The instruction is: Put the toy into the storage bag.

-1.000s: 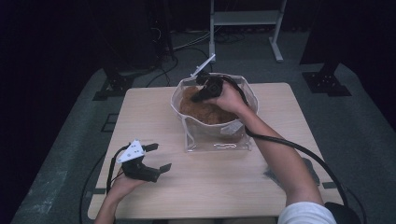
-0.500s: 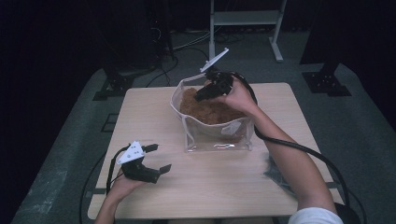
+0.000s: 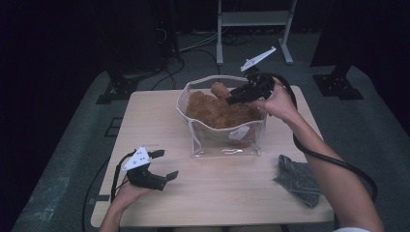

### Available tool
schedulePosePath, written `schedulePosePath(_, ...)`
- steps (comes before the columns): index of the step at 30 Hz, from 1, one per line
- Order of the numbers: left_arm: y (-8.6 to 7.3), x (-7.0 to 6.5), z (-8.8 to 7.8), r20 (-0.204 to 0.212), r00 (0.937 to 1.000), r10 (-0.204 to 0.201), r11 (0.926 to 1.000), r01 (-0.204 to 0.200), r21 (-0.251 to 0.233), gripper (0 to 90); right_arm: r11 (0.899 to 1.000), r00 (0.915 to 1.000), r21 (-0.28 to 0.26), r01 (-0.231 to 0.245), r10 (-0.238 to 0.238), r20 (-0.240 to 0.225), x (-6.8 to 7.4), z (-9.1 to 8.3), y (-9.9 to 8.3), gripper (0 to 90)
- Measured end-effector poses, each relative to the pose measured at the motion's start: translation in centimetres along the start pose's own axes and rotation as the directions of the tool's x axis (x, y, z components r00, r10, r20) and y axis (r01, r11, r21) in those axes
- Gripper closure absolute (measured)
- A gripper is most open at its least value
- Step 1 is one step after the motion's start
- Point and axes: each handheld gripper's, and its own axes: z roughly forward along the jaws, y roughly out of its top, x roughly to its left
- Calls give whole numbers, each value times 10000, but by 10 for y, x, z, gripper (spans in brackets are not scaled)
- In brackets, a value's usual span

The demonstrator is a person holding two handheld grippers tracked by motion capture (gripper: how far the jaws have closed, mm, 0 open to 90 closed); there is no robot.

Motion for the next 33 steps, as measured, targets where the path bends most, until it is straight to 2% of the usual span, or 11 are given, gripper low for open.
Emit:
schedulePosePath(3, -1, 0, -1, -12, 10000, -62, 10000, 62, -31, 52, 9997, 9998, -214, -135, 132, -141, 1, -9, -8, 528)
schedulePosePath(16, -2, 1, -2, -66, 9999, -111, 9999, 111, -99, 52, 9965, 9986, -647, -529, 534, 59, 0, -38, -45, 493)
schedulePosePath(25, -2, 1, -2, -87, 9999, -144, 9998, 142, -132, 52, 9843, 9933, -1352, -1131, 1154, 91, -5, -66, -79, 483)
schedulePosePath(33, -3, 2, -3, -127, 9997, -189, 9998, 188, -101, 52, 9790, 9894, -1481, -1398, 1440, 181, -4, -76, -102, 458)
